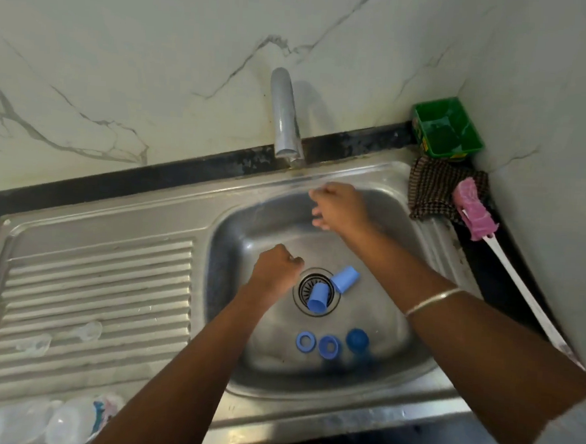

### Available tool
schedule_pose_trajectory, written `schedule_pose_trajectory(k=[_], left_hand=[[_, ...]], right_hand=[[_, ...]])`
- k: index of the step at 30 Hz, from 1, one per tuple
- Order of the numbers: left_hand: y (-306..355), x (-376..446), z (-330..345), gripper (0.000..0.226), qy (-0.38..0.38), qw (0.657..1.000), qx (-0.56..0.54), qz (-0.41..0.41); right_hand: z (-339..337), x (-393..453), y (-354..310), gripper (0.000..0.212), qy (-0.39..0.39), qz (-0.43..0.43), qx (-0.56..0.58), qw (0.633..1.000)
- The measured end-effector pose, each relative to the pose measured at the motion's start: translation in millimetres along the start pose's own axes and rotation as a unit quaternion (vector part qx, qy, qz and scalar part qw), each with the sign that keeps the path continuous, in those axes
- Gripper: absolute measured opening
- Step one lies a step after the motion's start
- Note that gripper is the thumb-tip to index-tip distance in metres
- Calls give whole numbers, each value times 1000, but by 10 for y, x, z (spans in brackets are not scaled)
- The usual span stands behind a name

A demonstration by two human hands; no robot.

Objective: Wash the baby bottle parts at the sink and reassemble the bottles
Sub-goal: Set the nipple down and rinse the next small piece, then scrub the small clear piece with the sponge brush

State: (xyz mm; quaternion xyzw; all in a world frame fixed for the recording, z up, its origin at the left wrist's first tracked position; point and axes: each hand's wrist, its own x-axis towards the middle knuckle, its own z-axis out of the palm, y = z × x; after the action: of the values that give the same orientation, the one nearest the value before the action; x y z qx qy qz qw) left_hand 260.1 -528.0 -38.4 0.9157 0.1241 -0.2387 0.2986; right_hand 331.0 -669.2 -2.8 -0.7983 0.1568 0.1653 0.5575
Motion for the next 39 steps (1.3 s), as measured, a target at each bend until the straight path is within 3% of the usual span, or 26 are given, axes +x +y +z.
schedule_pose_trajectory(k=[4,9,12,15,17,19,21,25,30,35,39], left_hand=[[-15,-145,261,18,-42,993,-104,-42],[62,-236,423,17,-68,990,-70,-102],[167,-276,499,11,-82,975,-135,-156],[235,-340,588,13,-86,956,-214,-181],[246,-401,642,15,-84,954,-236,-166],[212,-465,681,10,-71,954,-251,-149],[205,-562,704,8,-49,947,-282,-148],[170,-731,708,24,-3,939,-317,-137],[124,-829,712,16,59,918,-370,-130],[119,-936,658,16,110,878,-450,-120],[109,-1010,573,12,97,852,-505,-98]], right_hand=[[-231,-335,507,27,-20,30,-52,998],[-517,-500,873,23,23,31,-188,981],[-743,-583,855,15,122,-43,-204,970],[-1065,-620,835,17,268,-149,-268,913],[-1288,-604,880,32,335,-145,-312,877],[-1449,-581,955,49,352,-78,-359,861],[-1552,-563,1044,56,348,-33,-366,862],[-1658,-524,1158,53,334,-37,-360,870],[-1594,-576,1098,69,294,-29,-335,895],[-1258,-871,971,80,194,-131,-334,913],[-884,-1154,888,87,78,-182,-356,913]])
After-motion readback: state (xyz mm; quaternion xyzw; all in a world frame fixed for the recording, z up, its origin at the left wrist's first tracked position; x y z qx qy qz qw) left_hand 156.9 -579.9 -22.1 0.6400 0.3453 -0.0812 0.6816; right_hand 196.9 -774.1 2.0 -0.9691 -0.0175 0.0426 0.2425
